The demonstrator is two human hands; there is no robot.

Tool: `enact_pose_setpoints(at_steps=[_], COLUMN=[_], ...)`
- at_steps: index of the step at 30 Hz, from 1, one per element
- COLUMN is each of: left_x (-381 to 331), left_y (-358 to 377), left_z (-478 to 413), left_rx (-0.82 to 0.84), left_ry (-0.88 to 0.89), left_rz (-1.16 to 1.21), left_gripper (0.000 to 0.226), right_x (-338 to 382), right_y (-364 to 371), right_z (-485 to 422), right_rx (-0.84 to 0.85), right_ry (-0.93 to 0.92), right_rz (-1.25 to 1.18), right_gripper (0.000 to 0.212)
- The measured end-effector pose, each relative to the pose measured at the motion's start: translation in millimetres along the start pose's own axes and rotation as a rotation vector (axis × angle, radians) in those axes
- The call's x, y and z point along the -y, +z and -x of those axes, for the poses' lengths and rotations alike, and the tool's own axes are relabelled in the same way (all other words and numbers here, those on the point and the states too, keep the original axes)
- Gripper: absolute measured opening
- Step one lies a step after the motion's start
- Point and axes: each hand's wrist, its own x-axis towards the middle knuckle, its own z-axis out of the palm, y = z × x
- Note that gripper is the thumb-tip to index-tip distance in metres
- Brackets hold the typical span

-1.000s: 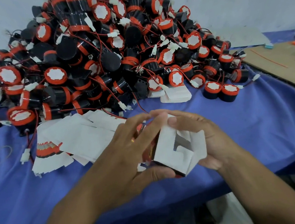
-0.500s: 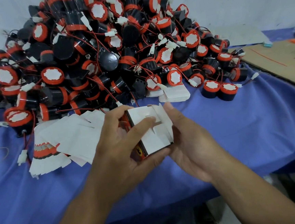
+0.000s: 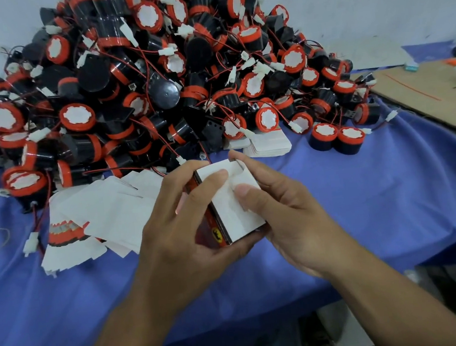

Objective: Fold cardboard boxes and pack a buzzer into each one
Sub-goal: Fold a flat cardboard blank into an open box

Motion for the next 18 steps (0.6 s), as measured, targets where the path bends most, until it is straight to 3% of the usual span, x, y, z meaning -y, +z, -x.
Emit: enact_pose_setpoints(at_steps=[8,11,18], left_x=[-4,-3,-4], left_y=[5,6,6], left_z=[2,2,3], left_rx=[-0.040,-0.047,-0.077], left_ry=[0.016,0.012,0.041], left_rz=[-0.048,-0.044,-0.083], left_gripper=[0.064,0.063,0.059], right_x=[-3,-4,-5], right_y=[9,11,10], right_z=[6,8,7], right_rx=[-0.032,-0.050,-0.091], right_ry=[-0.010,-0.021,-0.071], right_rz=[0.121,0.211,0.287], right_gripper=[0.052,0.067,0.062])
